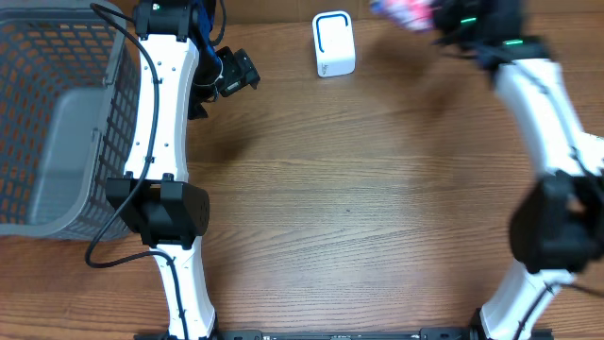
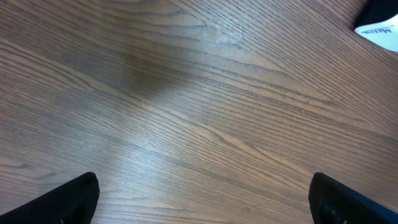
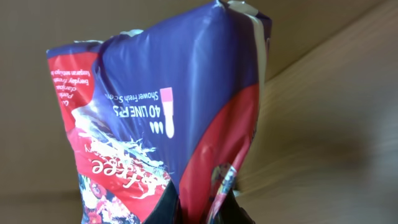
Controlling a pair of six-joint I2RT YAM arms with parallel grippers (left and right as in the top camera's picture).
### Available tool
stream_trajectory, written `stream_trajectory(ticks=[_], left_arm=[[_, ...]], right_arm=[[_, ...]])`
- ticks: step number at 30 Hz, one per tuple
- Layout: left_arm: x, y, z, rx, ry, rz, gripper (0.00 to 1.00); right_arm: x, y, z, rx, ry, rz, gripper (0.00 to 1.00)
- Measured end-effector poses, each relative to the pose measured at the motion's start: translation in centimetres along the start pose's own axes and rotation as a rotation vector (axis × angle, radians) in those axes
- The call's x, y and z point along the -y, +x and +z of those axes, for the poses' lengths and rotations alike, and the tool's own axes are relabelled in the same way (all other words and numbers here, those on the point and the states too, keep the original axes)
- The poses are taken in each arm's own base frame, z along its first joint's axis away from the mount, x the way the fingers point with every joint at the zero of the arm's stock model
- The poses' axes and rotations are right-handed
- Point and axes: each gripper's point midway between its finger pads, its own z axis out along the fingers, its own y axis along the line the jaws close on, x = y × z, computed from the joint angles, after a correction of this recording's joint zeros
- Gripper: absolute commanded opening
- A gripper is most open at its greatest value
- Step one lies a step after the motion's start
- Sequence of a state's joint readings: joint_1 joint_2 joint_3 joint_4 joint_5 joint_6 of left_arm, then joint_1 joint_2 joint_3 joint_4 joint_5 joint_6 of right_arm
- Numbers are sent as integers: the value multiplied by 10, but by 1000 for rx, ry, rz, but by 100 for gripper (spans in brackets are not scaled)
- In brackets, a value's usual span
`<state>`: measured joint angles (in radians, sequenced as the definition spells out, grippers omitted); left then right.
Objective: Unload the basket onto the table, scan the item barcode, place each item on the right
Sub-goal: 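Carry the Carefree pack past the table's right edge and release it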
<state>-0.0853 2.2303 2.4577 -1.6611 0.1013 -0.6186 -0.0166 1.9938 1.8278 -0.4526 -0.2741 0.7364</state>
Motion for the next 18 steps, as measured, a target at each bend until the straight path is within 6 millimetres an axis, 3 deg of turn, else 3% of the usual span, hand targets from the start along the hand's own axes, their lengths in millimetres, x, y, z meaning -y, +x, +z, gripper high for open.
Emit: stream_trajectory(ticks=[2, 4, 5, 6, 8, 9, 10, 12, 14, 18], left_arm=[[0, 0, 0, 0, 0, 0, 100], [0, 0, 0, 0, 0, 0, 100], [0, 0, 0, 0, 0, 0, 100], [0, 0, 0, 0, 0, 0, 100], [0, 0, 0, 0, 0, 0, 100], [0, 0, 0, 0, 0, 0, 100], [0, 0, 0, 0, 0, 0, 100], [0, 0, 0, 0, 0, 0, 100], [0, 0, 0, 0, 0, 0, 100], [0, 0, 0, 0, 0, 0, 100]], right_arm=[[37, -41, -43, 66, 104, 70, 4], [106, -80, -94, 142, 286, 185, 4], [134, -88, -110, 158, 358, 230, 4], [176, -92, -133, 169, 471, 303, 4], [234, -95, -164, 182, 618, 400, 4], [281, -98, -190, 206, 726, 472, 4], [309, -99, -207, 213, 784, 502, 10], [335, -101, -224, 217, 827, 523, 30], [362, -104, -245, 231, 869, 537, 56], [382, -106, -266, 233, 901, 535, 78]])
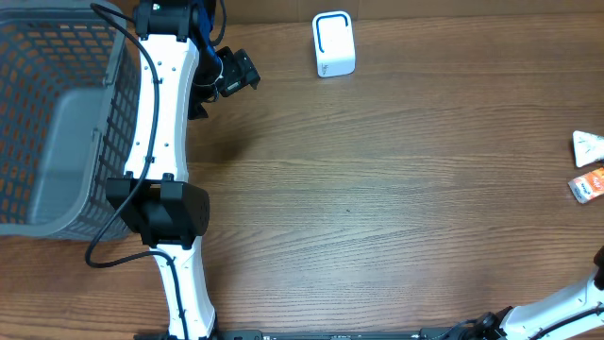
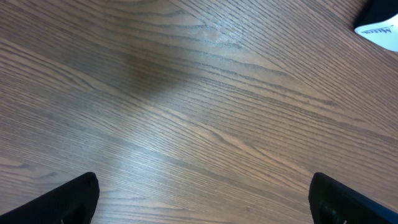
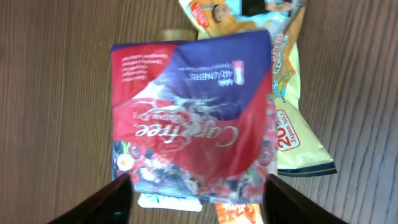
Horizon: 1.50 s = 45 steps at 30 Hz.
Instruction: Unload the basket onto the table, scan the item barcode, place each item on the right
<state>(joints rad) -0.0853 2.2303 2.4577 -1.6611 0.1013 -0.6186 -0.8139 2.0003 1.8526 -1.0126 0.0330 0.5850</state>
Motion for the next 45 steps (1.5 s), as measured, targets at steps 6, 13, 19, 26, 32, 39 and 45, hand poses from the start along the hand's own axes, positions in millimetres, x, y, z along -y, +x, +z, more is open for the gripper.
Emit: stream_trajectory(ticks=[6, 13, 19, 26, 32, 39, 45], left_arm=[[0, 0, 0, 0, 0, 0, 100], [0, 0, 0, 0, 0, 0, 100], [0, 0, 0, 0, 0, 0, 100], [0, 0, 0, 0, 0, 0, 100], [0, 0, 0, 0, 0, 0, 100], [0, 0, 0, 0, 0, 0, 100], [0, 0, 0, 0, 0, 0, 100]], right_arm=[[-7, 2, -8, -36, -76, -58, 93], [-42, 12, -152, 37, -403, -116, 98], [-5, 101, -284, 15, -508, -250, 99], [24, 189, -330, -15, -609, -460, 100], [83, 260, -344, -78, -606, -502, 100], [86, 263, -344, -74, -608, -506, 100], [86, 262, -343, -66, -601, -512, 100]])
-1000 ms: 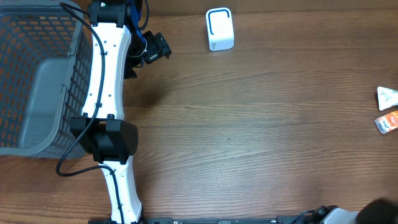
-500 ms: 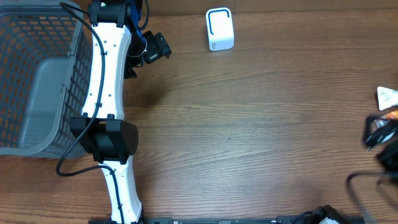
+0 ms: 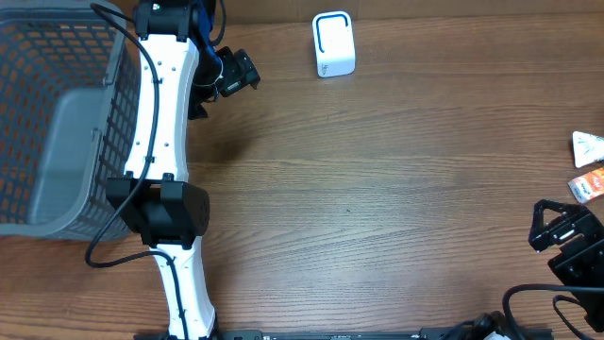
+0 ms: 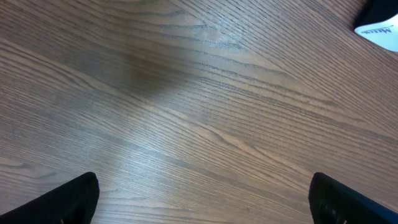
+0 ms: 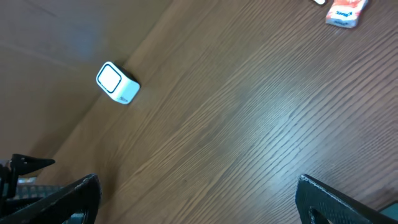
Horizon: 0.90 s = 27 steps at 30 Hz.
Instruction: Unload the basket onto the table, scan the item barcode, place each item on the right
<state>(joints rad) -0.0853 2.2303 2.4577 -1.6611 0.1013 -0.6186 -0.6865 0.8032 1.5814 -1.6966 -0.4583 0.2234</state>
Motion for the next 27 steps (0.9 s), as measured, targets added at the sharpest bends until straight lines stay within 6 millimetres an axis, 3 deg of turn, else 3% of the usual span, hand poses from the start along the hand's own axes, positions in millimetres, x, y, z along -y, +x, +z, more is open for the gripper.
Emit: stream_trajectory(ticks=[7, 11, 16, 18, 22, 26, 27], left_arm=[[0, 0, 0, 0, 0, 0, 100], [0, 0, 0, 0, 0, 0, 100], [0, 0, 0, 0, 0, 0, 100], [0, 0, 0, -1, 0, 0, 100], [0, 0, 0, 0, 1, 0, 100], [0, 0, 0, 0, 0, 0, 100], [0, 0, 0, 0, 0, 0, 100]], right_arm=[[4, 3, 6, -22, 9, -17, 100], [10, 5, 20, -53, 0, -36, 100], [-12, 3, 48, -2, -181, -251, 100], [-33, 16, 53, 57, -331, -423, 100], [-57, 42, 50, 197, -557, -630, 100], [-55, 68, 60, 284, -675, -723, 100], [-50, 73, 72, 316, -687, -736, 100]])
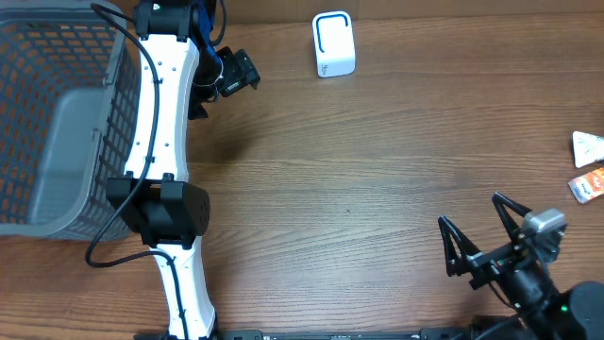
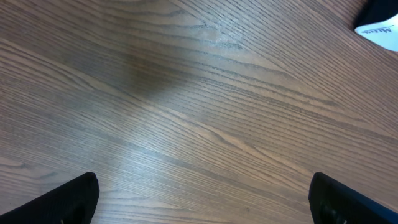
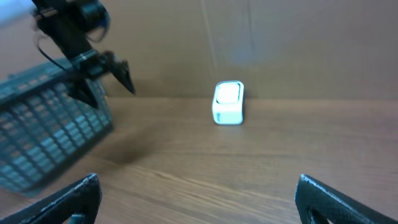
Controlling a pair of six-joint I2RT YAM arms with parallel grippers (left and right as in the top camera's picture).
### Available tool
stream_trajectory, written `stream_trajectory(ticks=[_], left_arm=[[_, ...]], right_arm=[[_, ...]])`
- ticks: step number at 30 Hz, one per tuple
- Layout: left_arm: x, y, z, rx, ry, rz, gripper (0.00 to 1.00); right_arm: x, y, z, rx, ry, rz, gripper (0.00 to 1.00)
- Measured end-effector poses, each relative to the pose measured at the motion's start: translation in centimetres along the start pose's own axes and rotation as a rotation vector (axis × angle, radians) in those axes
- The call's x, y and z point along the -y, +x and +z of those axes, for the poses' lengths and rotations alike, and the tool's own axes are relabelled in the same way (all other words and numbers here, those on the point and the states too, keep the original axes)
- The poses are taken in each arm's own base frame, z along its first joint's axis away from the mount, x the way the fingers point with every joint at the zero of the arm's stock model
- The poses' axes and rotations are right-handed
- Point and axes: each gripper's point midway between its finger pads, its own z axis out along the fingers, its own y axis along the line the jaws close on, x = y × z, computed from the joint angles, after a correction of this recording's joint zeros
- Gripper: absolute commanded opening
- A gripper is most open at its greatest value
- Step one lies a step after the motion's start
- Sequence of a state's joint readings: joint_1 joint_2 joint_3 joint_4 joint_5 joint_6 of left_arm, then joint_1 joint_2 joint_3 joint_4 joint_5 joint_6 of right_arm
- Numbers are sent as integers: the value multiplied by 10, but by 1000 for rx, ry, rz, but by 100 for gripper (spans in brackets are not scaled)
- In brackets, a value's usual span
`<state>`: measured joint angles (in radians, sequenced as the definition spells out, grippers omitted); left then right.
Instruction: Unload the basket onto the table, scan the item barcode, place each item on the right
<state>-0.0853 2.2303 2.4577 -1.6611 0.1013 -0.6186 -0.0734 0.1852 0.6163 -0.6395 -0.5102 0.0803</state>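
Observation:
The white scanner with a blue ring (image 1: 333, 44) stands at the back of the table, and it also shows in the right wrist view as the scanner (image 3: 228, 102). My right gripper (image 1: 481, 247) hovers open and empty near the front right, its camera looking level across the table; its fingertips (image 3: 79, 198) are spread wide. My left gripper (image 1: 236, 74) hangs open and empty at the back left, left of the scanner. A corner of the scanner (image 2: 379, 27) shows past it. The purple and red packet is out of view.
A grey mesh basket (image 1: 57, 123) fills the left side, seen again as the basket (image 3: 43, 140). A white packet (image 1: 587, 146) and an orange packet (image 1: 589, 185) lie at the table's right edge. A cardboard wall (image 3: 280, 43) backs the table.
My right gripper has moved left from the table's right front edge and tipped up, so its camera now looks level at the scanner. It stays open. The left arm has not moved.
My right gripper was shut on a purple and red packet near the scanner at the back. Then it stood open above that packet, which lay on other packets off to the right. Later it was empty at the right front, and now sits further left.

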Motion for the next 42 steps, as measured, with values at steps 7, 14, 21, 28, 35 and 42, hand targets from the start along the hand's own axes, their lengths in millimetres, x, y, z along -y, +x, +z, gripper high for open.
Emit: stream_trajectory(ticks=[7, 14, 21, 28, 35, 42], left_arm=[[0, 0, 0, 0, 0, 0, 100], [0, 0, 0, 0, 0, 0, 100], [0, 0, 0, 0, 0, 0, 100], [0, 0, 0, 0, 0, 0, 100], [0, 0, 0, 0, 0, 0, 100], [0, 0, 0, 0, 0, 0, 100]], right_arm=[[24, 35, 25, 140, 2, -81, 100], [43, 57, 41, 177, 51, -90, 100], [54, 63, 46, 206, 101, -92, 100], [66, 68, 49, 241, 149, -96, 100], [83, 89, 51, 159, 230, -57, 100], [88, 88, 49, 164, 259, -55, 100]])
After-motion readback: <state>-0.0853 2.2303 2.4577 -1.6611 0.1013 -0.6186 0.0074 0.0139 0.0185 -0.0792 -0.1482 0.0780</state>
